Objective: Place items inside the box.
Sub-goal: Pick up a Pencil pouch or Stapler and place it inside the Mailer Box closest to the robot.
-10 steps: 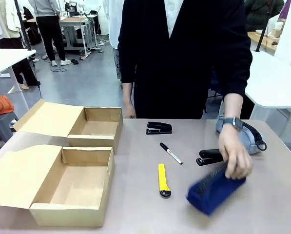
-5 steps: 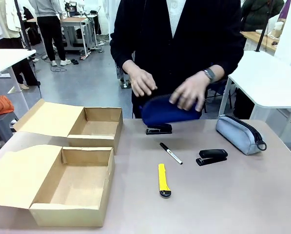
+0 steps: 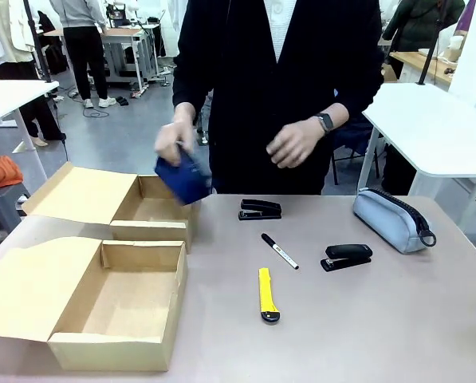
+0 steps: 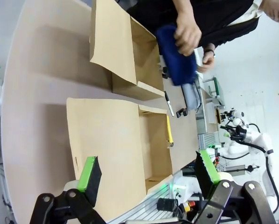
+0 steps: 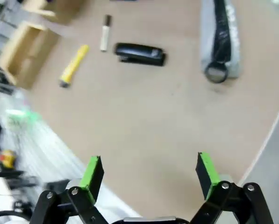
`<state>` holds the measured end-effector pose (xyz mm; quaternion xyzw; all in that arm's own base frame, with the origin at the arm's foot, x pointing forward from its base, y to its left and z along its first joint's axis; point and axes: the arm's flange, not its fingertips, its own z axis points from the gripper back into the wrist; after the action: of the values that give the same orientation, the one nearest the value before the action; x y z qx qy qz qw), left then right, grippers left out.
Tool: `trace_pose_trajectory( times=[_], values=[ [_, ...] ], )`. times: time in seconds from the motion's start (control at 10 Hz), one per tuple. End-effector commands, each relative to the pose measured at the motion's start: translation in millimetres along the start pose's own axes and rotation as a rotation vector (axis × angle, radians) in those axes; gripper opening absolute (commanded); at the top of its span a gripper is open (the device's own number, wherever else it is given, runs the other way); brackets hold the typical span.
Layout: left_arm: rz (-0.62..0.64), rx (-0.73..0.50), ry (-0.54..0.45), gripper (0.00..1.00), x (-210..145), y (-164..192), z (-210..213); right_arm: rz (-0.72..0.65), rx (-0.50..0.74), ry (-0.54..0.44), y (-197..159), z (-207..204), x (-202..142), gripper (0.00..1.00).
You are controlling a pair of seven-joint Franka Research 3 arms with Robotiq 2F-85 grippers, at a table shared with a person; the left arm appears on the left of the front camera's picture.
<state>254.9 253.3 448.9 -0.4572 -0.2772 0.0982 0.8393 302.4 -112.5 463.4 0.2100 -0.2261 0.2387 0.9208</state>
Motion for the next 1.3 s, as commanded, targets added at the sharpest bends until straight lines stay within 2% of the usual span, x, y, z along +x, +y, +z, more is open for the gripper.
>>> trace_pose_trajectory(
  times=[0.0, 0.2, 0.3, 0.4, 0.6, 0.9, 1.0, 1.2],
  values=[
    [-0.022, -0.019, -0.012, 1.0, 1, -1, 2, -0.093, 0.124, -0.075, -10, 11, -31, 1.0],
    [-0.022, -0.019, -0.012, 1.0, 1, -1, 2, -0.093, 0.124, -0.075, -10, 11, -31, 1.0],
    [-0.022, -0.019, -0.012, 1.0, 1, -1, 2, -0.031, 0.031, -0.009, -1, 0, -7, 1.0],
    [-0.022, -0.019, -0.012, 1.0, 1, -1, 2, 0.063, -0.009, 0.068, 7, -12, 10, 1.0],
    [-0.022, -0.019, -0.012, 1.0, 1, -1, 2, 0.085, -0.015, 0.047, -26, -43, 81, 1.0],
    [-0.022, -0.019, -0.012, 1.0, 1, -1, 2, 0.004, -0.054, 0.178, -57, -111, 174, 1.0],
    [-0.022, -0.019, -0.012, 1.0, 1, -1, 2, -0.012, -0.074, 0.213, -65, -135, 193, 1.0],
    [-0.022, -0.019, -0.012, 1.0, 1, -1, 2, -0.028, -0.166, 0.216, -88, -175, 219, 1.0]
  ],
)
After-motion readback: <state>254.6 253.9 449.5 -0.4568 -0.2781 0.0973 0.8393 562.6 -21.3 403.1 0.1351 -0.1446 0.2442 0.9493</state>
